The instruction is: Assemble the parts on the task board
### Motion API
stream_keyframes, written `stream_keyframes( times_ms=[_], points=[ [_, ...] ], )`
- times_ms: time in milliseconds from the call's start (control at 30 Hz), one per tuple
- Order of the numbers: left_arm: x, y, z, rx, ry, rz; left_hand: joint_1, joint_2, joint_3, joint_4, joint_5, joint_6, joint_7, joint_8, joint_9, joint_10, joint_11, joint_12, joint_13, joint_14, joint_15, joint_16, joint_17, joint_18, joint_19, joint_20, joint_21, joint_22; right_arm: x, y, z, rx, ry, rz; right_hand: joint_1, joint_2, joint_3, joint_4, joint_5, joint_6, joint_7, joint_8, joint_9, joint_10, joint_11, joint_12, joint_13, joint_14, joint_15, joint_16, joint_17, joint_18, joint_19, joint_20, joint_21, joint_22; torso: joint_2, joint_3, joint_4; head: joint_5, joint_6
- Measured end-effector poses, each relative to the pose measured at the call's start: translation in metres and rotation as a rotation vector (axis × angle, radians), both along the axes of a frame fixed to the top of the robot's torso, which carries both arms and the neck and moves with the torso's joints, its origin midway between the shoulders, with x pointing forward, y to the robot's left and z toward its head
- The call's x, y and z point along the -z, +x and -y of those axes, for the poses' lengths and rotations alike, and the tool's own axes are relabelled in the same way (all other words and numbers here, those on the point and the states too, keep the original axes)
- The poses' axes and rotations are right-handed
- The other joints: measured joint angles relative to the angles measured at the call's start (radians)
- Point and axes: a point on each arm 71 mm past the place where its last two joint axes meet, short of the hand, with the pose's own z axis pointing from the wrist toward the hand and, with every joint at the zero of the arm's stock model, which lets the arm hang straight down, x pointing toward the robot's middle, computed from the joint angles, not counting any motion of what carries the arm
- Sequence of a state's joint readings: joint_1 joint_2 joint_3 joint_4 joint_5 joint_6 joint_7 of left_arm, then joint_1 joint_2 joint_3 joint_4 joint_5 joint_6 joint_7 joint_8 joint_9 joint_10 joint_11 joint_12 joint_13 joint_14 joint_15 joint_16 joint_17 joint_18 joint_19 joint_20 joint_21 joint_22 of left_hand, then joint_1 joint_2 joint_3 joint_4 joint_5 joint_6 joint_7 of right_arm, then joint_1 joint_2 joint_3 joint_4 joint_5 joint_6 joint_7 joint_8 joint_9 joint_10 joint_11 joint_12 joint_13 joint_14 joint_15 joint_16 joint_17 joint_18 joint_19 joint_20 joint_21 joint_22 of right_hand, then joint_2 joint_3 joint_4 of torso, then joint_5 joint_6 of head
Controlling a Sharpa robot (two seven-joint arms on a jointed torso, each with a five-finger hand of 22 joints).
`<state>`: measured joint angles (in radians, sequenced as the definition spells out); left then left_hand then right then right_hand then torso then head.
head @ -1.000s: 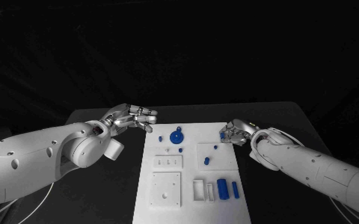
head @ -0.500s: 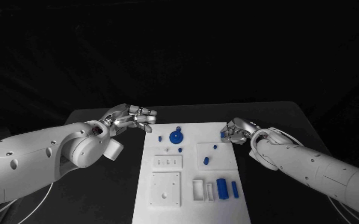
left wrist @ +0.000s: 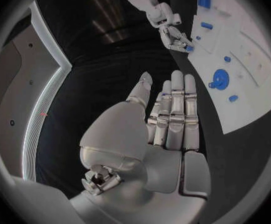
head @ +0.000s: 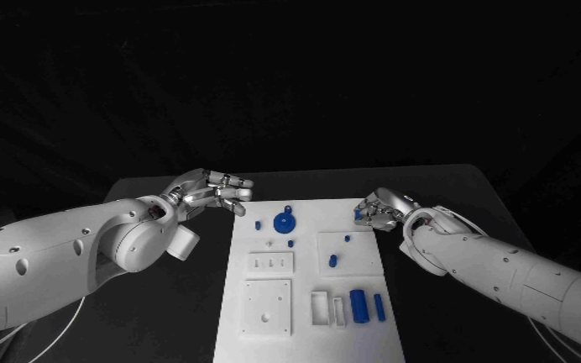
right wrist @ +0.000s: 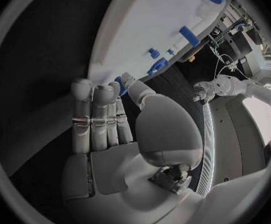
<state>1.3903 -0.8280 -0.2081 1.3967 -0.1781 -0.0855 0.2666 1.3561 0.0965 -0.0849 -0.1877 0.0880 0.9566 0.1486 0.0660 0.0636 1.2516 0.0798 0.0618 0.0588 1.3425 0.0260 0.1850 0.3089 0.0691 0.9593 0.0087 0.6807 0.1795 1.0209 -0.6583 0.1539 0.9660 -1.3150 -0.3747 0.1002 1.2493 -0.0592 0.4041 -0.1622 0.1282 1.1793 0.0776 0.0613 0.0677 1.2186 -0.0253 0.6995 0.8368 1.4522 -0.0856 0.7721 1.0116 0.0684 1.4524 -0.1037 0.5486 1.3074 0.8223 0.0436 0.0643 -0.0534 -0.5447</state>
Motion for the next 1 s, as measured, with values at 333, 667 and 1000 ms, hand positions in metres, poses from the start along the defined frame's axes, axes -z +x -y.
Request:
stream_keyframes(
  times_ms=[333, 667, 1000],
  points=[
    [0.003, 0.009, 0.008, 0.025, 0.063, -0.063, -0.048, -0.011, -0.021, 0.053, -0.015, 0.105, -0.051, 0.007, 0.006, 0.208, -0.083, 0.102, 0.04, 0.101, -0.077, 0.327, 0.216, -0.016, 0.119, -0.08, 0.128, 0.07, -0.045, 0.003, -0.031, -0.051, 0.009, 0.038, 0.0, 0.0, -0.023, 0.012, 0.007, 0.006, -0.001, 0.0, 0.001, 0.004, -0.003, 0.0, 0.008, 0.0, 0.0, 0.008, 0.011, 0.0, 0.0, 0.0, 0.009, 0.0, -0.004, 0.001, -0.0092, 0.007, 0.009],
    [0.008, 0.018, 0.029, 0.059, 0.207, -0.211, -0.189, -0.034, -0.009, 0.171, 0.01, 0.182, -0.095, 0.007, 0.086, 0.207, -0.141, 0.566, 0.405, 0.073, -0.134, 0.843, 0.482, -0.024, 0.136, -0.14, 0.411, 0.291, -0.079, -0.003, -0.077, -0.121, -0.022, 0.039, 0.0, -0.011, -0.004, 0.025, 0.023, 0.006, -0.001, -0.001, 0.003, 0.004, -0.003, 0.0, 0.011, 0.0, 0.0, 0.014, 0.021, 0.0, 0.004, -0.003, 0.019, 0.0, -0.018, -0.0009, -0.0185, 0.018, 0.011],
    [0.018, 0.021, 0.043, 0.05, 0.321, -0.331, -0.269, -0.073, 0.012, 0.191, 0.165, 0.126, -0.149, 0.222, 0.619, 0.162, -0.163, 0.653, 0.536, 0.064, -0.153, 0.957, 0.525, -0.023, 0.12, -0.156, 0.44, 0.377, -0.088, -0.013, -0.127, -0.201, -0.051, 0.026, -0.006, -0.017, 0.006, 0.027, 0.031, 0.007, -0.002, -0.003, 0.003, 0.006, -0.002, 0.0, 0.012, 0.0, 0.0, 0.014, 0.023, 0.0, 0.003, -0.003, 0.02, 0.0, -0.025, -0.0039, -0.0222, 0.027, 0.002]
  ],
)
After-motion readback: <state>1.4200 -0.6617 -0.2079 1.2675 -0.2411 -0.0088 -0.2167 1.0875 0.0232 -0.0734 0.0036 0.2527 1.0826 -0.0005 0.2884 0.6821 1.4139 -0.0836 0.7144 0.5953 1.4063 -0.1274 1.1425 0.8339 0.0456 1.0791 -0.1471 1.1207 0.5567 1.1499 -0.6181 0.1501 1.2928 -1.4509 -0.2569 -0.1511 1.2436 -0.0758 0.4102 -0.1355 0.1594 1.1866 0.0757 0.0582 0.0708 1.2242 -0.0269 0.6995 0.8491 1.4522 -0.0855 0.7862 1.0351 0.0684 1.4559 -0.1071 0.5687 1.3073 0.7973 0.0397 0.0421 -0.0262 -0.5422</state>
